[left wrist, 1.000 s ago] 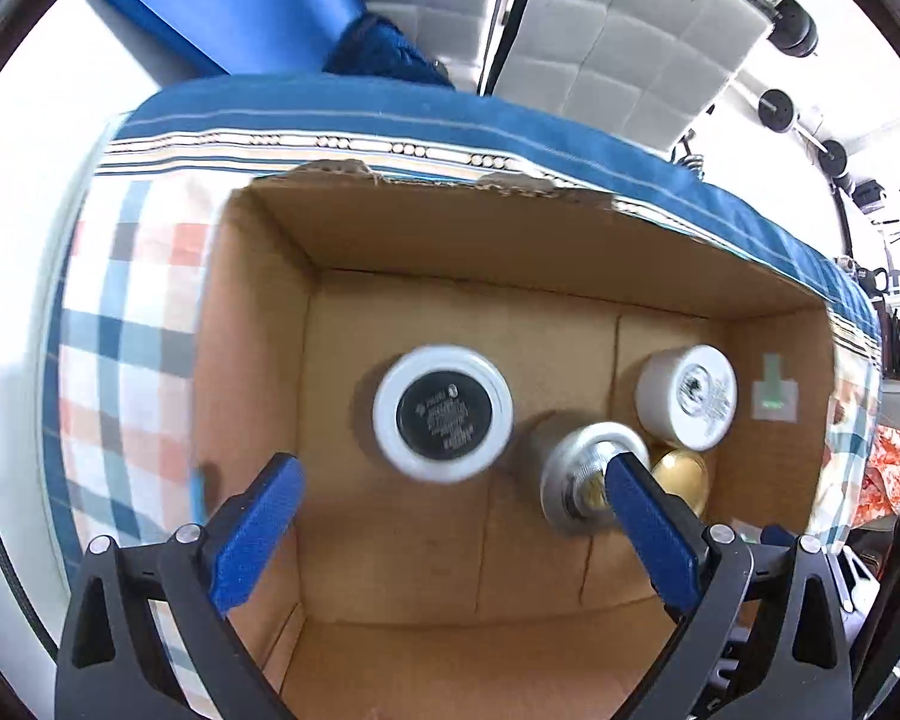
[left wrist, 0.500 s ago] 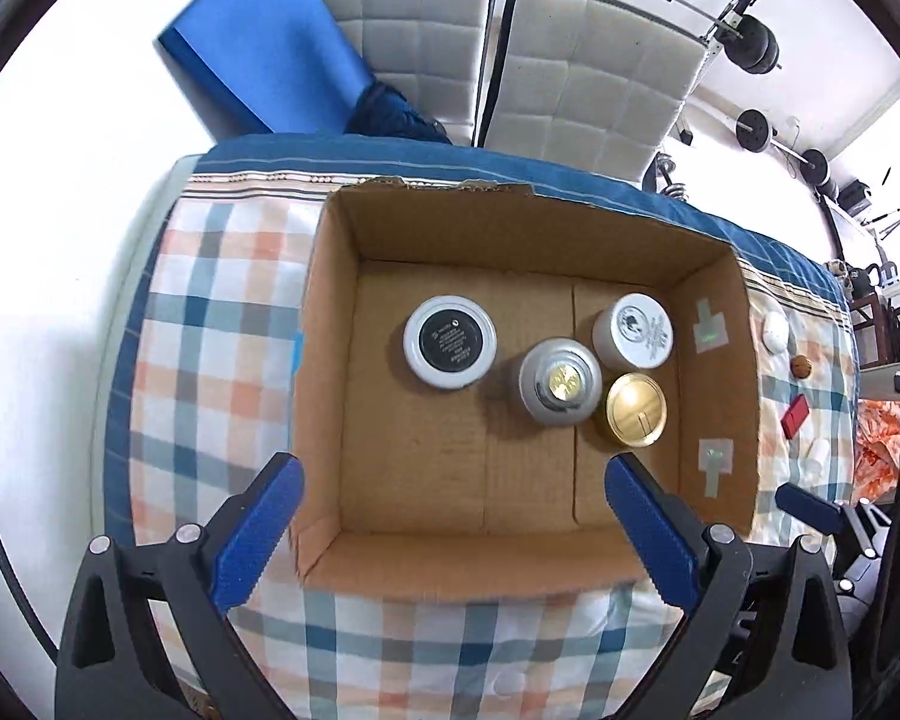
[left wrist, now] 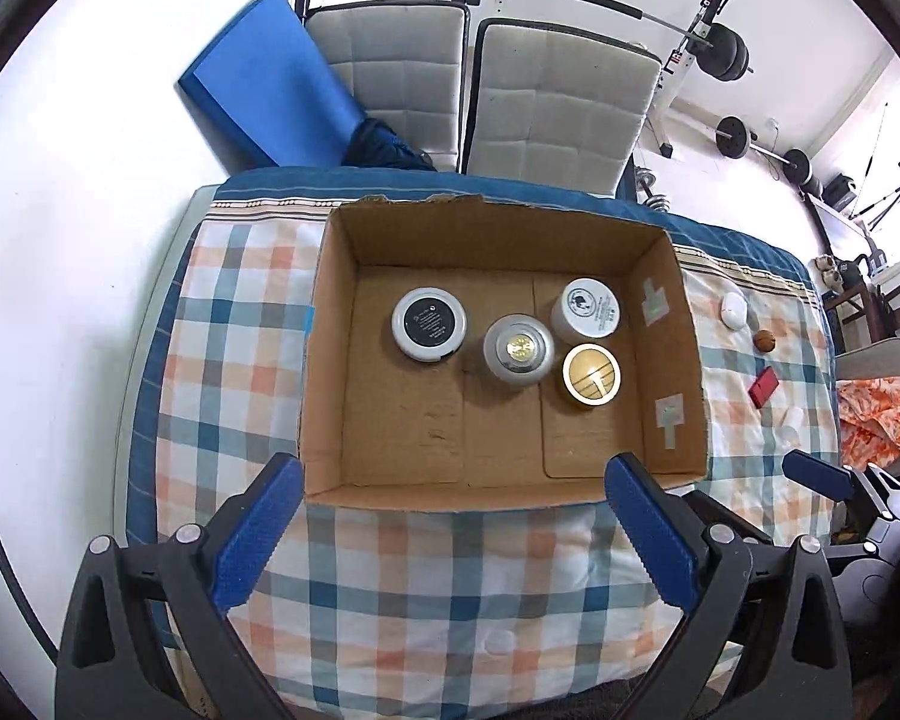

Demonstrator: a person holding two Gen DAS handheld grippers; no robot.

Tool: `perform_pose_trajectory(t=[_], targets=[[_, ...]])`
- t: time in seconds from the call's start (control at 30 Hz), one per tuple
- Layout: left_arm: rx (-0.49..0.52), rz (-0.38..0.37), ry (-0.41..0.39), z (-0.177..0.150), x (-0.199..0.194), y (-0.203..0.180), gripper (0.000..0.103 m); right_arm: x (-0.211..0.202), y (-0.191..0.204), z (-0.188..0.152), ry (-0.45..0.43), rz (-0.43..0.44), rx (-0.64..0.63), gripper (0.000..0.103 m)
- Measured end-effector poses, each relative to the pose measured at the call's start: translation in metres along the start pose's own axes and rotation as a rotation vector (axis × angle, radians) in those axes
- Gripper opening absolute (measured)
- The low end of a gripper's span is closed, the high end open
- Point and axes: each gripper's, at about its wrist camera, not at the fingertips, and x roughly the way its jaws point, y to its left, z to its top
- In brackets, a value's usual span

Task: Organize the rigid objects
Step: 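Lift both tools out of the box toward the remaining items, then grasp the white earbud case with the left tool while the right tool grasps the white cylinder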

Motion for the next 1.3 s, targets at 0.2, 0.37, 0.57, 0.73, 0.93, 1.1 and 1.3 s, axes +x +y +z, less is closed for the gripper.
perform_pose_trajectory(t=[0.2, 0.37, 0.57, 0.73, 0.93, 1.1, 1.3], targets=[[-0.004, -0.028, 0.004, -0.006, -0.006, -0.02, 0.103, -0.011, -0.013, -0.003, -0.018, 0.035, -0.004, 0.103], [0.005, -0.059, 0.004, -0.004, -0.003, -0.059, 0.103, -0.018, -0.049, -0.005, -0.021, 0.055, 0.035, 0.103], [0.081, -0.118, 0.005, 0.013, 0.009, -0.141, 0.103, -0.029, -0.146, -0.006, -0.034, 0.015, 0.18, 0.103], [0.158, -0.144, 0.028, 0.029, 0.038, -0.218, 0.103, -0.016, -0.26, 0.01, -0.018, -0.054, 0.373, 0.103], [0.216, -0.12, 0.096, 0.048, 0.104, -0.296, 0.103, 0.052, -0.382, 0.018, 0.069, -0.079, 0.596, 0.103], [0.257, -0.064, 0.152, 0.06, 0.158, -0.331, 0.103, 0.128, -0.428, 0.019, 0.18, -0.043, 0.674, 0.084], [0.281, -0.028, 0.208, 0.075, 0.202, -0.346, 0.103, 0.186, -0.441, 0.012, 0.262, -0.023, 0.698, 0.035]])
